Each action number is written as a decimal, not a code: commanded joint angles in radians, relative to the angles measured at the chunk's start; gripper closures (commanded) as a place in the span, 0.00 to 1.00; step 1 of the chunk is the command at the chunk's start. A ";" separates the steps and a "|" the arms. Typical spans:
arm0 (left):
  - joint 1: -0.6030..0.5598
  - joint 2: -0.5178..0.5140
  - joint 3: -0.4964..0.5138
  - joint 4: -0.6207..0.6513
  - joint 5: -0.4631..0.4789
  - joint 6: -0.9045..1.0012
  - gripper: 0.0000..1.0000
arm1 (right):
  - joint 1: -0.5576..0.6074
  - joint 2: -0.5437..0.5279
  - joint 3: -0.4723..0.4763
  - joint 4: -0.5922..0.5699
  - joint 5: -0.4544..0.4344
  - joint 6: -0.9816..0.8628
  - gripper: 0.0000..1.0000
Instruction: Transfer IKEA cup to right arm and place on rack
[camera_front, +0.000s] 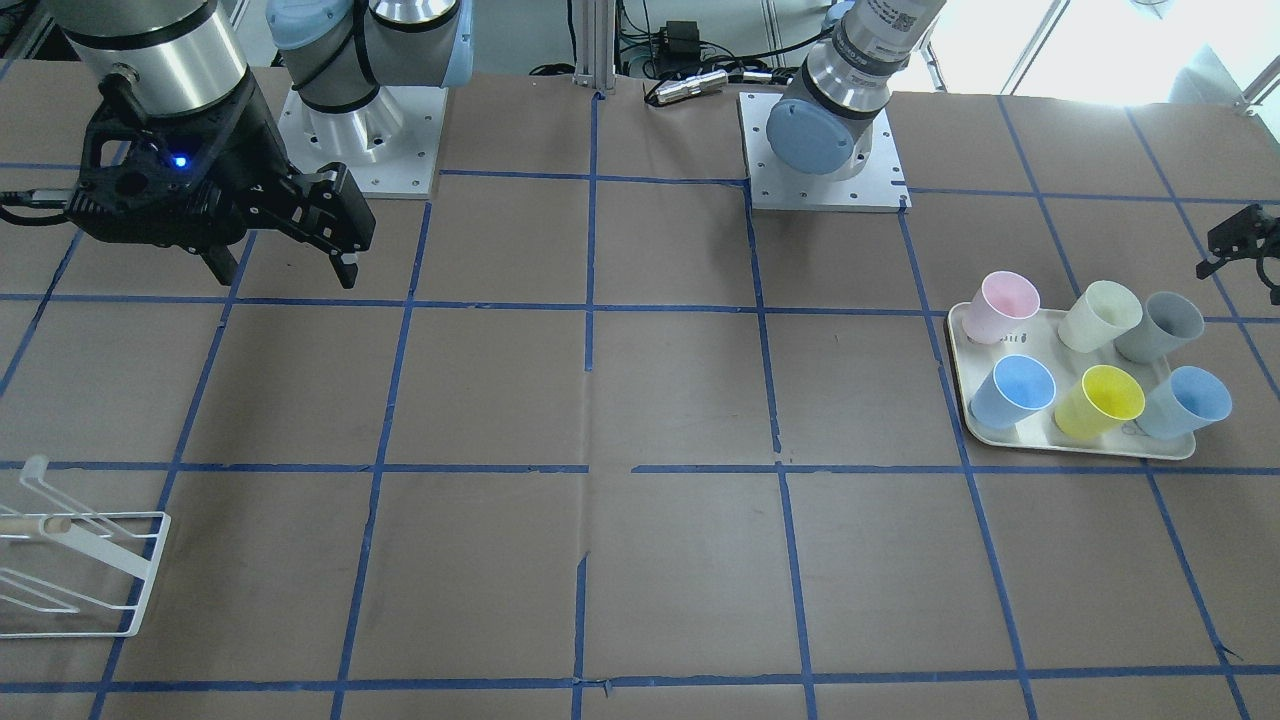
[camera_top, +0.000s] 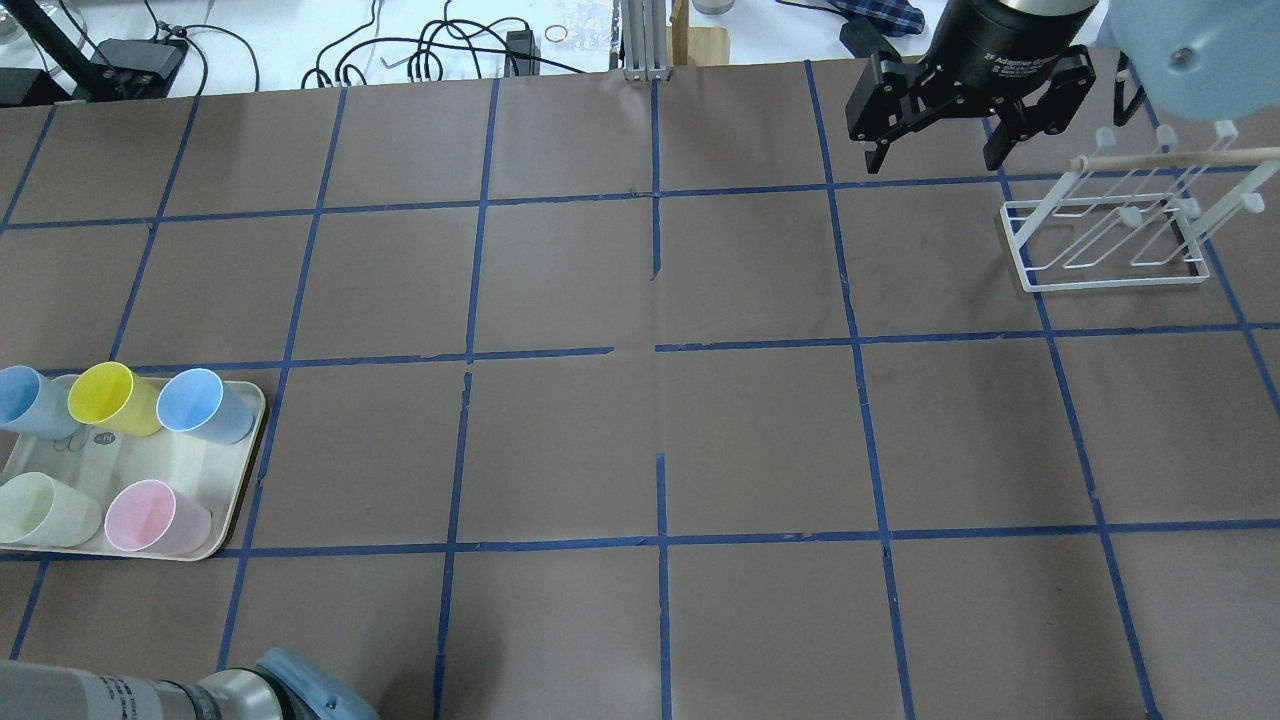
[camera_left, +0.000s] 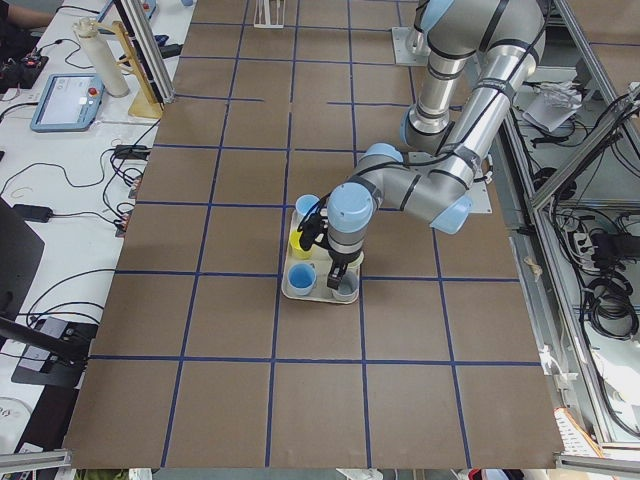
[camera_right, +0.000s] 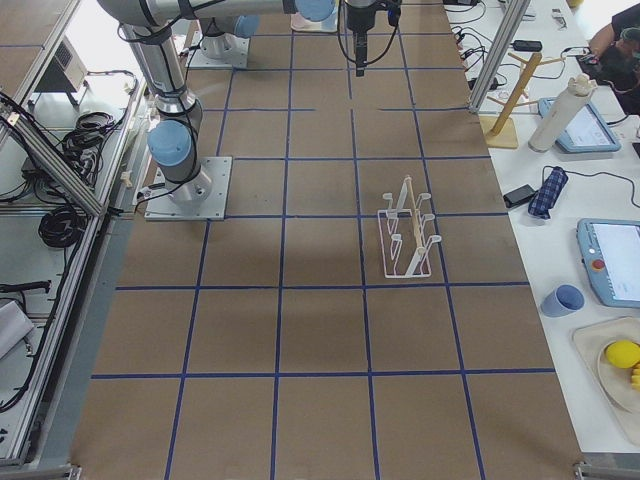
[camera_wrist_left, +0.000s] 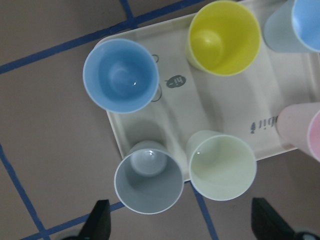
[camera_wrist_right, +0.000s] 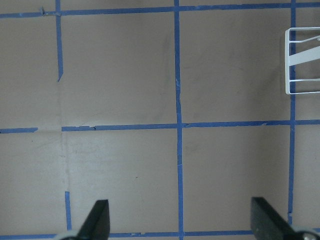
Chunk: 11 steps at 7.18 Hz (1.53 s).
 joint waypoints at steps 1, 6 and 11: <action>0.058 -0.080 -0.007 0.056 -0.002 0.068 0.00 | 0.000 0.000 0.001 0.000 0.000 0.000 0.00; 0.022 -0.148 -0.016 0.087 0.004 0.032 0.00 | 0.000 0.000 0.002 0.000 0.000 0.000 0.00; 0.008 -0.170 -0.013 0.104 0.011 0.035 1.00 | 0.000 0.000 0.002 0.000 0.000 0.002 0.00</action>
